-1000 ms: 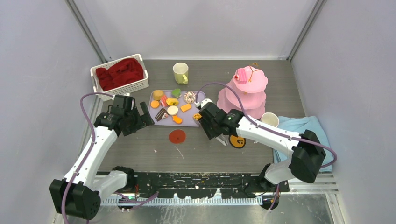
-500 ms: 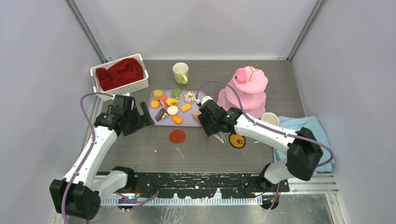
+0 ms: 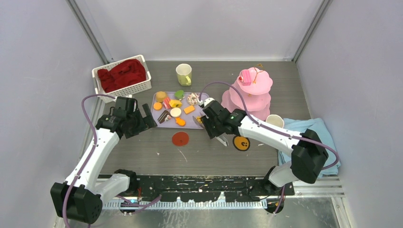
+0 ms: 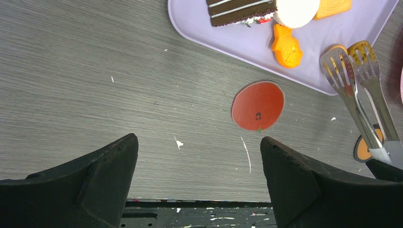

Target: Serve the afternoon tea

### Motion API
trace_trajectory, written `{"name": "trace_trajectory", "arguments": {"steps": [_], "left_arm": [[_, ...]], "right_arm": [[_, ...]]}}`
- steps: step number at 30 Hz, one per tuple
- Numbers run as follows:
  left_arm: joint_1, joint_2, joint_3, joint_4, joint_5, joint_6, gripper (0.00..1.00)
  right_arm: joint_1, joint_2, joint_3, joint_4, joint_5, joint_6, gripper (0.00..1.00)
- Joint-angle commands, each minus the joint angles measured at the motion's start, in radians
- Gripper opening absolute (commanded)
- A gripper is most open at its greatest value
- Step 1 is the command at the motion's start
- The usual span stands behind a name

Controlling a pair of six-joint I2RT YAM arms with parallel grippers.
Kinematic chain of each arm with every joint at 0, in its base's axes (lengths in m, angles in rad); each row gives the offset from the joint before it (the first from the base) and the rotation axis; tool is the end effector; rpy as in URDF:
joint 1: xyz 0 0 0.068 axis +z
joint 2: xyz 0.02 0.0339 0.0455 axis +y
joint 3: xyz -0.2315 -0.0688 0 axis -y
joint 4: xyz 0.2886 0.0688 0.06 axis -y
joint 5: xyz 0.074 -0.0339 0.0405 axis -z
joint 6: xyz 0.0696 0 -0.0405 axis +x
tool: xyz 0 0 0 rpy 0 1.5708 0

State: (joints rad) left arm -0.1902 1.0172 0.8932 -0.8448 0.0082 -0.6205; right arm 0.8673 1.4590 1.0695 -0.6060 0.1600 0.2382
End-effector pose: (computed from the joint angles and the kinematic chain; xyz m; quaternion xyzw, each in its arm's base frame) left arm 0.2684 -0.0523 0.2159 -0.2027 0.9333 -0.1205 0.2709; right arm 0.2424 0.2686 0.1697 -0.2742 0.9160 0.0833 0.2809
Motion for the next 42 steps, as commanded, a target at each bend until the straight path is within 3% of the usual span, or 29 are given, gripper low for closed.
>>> {"name": "trace_trajectory", "arguments": {"steps": [1, 12, 22, 33, 42], "left_arm": [[-0.005, -0.009, 0.002, 0.033, -0.017, 0.010, 0.99], [-0.004, -0.003, 0.004, 0.038, -0.011, 0.008, 1.00], [-0.004, 0.002, 0.015, 0.041, -0.006, 0.008, 0.99], [-0.004, -0.008, 0.033, 0.032, -0.007, 0.010, 0.99], [-0.004, 0.003, 0.037, 0.039, 0.003, 0.011, 0.99]], "right_arm": [[-0.003, -0.094, 0.030, 0.031, 0.011, 0.004, 0.35], [-0.004, -0.236, 0.084, -0.042, 0.120, 0.004, 0.31], [-0.012, -0.400, 0.218, -0.234, 0.233, 0.007, 0.30], [-0.022, -0.440, 0.436, -0.350, 0.402, -0.049, 0.31], [-0.023, -0.503, 0.497, -0.455, 0.505, -0.018, 0.32]]}}
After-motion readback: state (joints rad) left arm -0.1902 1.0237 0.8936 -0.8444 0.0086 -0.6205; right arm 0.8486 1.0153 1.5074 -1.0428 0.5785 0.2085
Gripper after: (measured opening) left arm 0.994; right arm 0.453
